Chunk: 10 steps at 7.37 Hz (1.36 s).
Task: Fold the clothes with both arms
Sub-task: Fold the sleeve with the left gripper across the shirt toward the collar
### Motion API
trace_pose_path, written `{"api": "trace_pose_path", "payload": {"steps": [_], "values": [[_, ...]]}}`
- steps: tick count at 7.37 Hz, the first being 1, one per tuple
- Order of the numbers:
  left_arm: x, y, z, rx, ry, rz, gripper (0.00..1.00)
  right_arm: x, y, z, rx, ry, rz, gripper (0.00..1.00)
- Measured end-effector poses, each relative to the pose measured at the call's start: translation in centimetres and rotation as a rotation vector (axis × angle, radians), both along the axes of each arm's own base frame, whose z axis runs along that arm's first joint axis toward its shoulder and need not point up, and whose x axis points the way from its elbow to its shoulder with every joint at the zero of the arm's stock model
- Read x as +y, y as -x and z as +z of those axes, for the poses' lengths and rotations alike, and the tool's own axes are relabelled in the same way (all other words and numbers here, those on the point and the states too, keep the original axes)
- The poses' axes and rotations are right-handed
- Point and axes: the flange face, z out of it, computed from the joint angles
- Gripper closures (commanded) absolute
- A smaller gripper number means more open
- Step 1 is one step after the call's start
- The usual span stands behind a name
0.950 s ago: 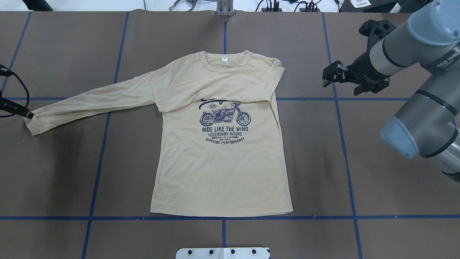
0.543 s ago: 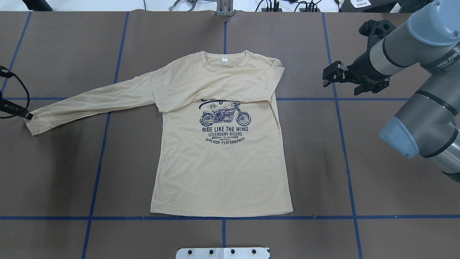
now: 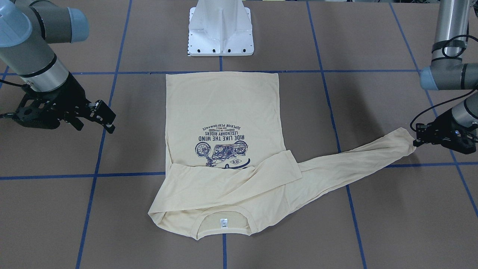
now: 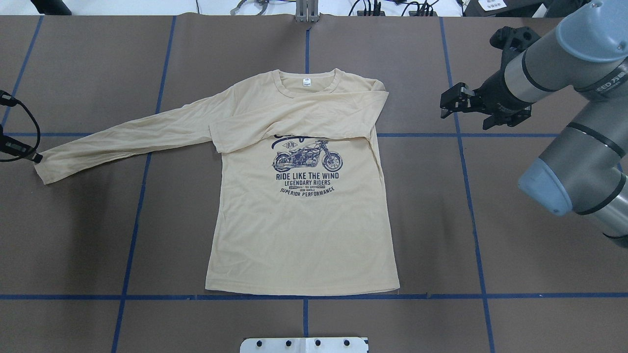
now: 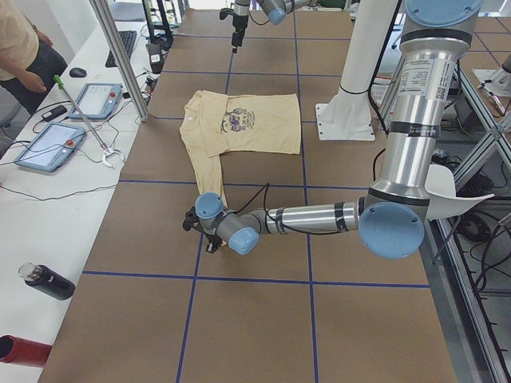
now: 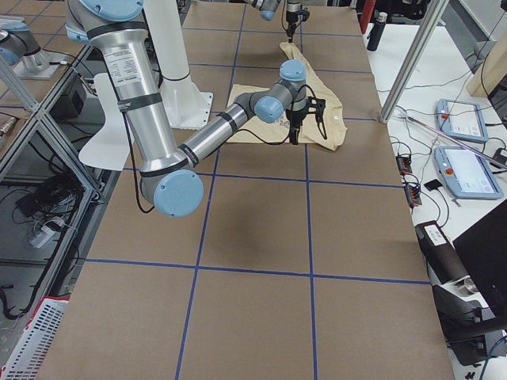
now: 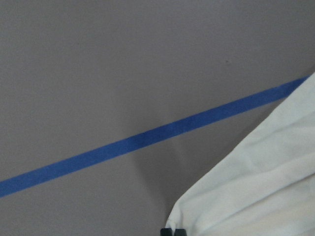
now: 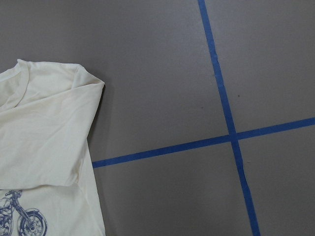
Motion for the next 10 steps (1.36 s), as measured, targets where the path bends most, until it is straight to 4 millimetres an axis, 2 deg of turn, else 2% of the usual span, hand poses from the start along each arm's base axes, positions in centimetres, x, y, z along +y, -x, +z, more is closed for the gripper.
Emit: {"api": "trace_pose_path", "payload": {"steps": [1,2,4,5,6,7,9,10], "values": [[0.0,0.2,-3.0,0.034,-0.024,0.005,1.0,0.5,-0.5,0.1,-0.002,-0.001,0.001,0.0],[-0.3,0.4,-7.9,0.055,-0.029,-0.004,1.0,1.0,-1.4,0.6,-0.001,0.0,0.002,0.0],[-1.5,-0.6,-21.7,0.099,0.06,-0.091,1.0,1.9,-3.1,2.7,0.027,-0.016,-0.02,0.0],[-2.4,-3.0,-28.4,0.145,0.124,-0.137,1.0,2.1,-3.7,3.9,0.046,-0.027,-0.036,0.0],[-3.0,-7.2,-34.7,0.196,0.196,-0.162,1.0,2.3,-4.3,5.1,0.065,-0.035,-0.047,0.0],[-3.7,-10.9,-40.1,0.242,0.261,-0.181,1.0,2.4,-5.0,6.2,0.082,-0.039,-0.052,0.0],[-4.5,-17.2,-48.1,0.313,0.338,-0.19,1.0,2.4,-6.3,7.6,0.103,-0.04,-0.049,0.0],[-4.4,-20.5,-50.8,0.345,0.348,-0.21,1.0,2.4,-6.7,8.1,0.11,-0.038,-0.044,0.0]]}}
